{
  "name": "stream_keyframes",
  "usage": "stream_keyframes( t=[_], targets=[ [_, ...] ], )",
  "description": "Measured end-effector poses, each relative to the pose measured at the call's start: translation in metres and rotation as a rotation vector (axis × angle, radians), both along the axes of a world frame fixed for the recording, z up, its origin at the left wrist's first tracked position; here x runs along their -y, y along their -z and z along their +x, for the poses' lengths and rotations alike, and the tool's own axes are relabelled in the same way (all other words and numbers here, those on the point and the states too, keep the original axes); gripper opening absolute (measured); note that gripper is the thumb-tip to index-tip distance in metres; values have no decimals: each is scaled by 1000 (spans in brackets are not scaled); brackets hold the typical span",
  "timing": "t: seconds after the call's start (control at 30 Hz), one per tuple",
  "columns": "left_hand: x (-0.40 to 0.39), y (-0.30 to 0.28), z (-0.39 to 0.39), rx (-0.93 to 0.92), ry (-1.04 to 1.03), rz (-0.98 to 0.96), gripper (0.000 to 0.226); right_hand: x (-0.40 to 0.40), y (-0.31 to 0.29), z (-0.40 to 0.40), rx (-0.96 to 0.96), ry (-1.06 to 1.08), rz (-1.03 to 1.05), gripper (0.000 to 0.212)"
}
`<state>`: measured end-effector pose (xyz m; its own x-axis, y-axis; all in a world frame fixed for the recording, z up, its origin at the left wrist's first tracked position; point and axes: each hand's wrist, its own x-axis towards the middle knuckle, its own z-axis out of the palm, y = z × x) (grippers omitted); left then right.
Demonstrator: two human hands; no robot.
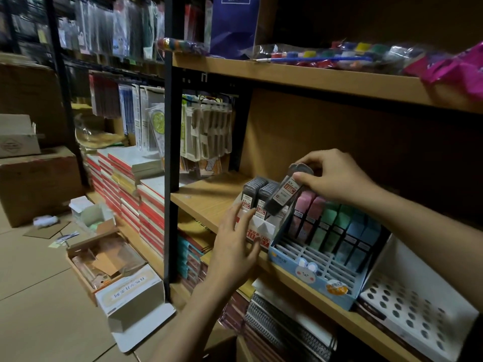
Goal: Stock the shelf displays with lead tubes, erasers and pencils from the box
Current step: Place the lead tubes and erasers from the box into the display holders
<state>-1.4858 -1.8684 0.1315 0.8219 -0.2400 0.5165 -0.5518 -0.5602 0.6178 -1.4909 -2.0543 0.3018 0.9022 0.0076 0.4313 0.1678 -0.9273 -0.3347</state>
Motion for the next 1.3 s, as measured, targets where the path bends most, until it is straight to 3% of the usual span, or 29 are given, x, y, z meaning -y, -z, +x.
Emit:
stream_keyframes(
  t=[0.47, 0.7, 0.87, 0.97, 1.13, 1.3],
  targets=[
    [-3, 7, 4, -37, 47, 9, 71, -43, 19, 30, -84, 17, -166, 15],
    [-4, 8, 6, -54, 45, 30, 76, -47, 32, 32, -148, 27, -129, 12],
    [-3, 6, 3, -67, 41, 78, 79, -19, -8, 25, -95, 33, -25, 15],
    [-1, 3, 1, -114, 65, 96, 80, 4, -17, 18, -158, 70, 22, 27],
    [0, 3, -1, -108, 87, 115, 79, 2, 10, 14, -37, 10, -57, 16],
    [-3, 6, 0, -75, 116, 91, 81, -4, 23, 18, -33, 13, -139, 20]
  ],
)
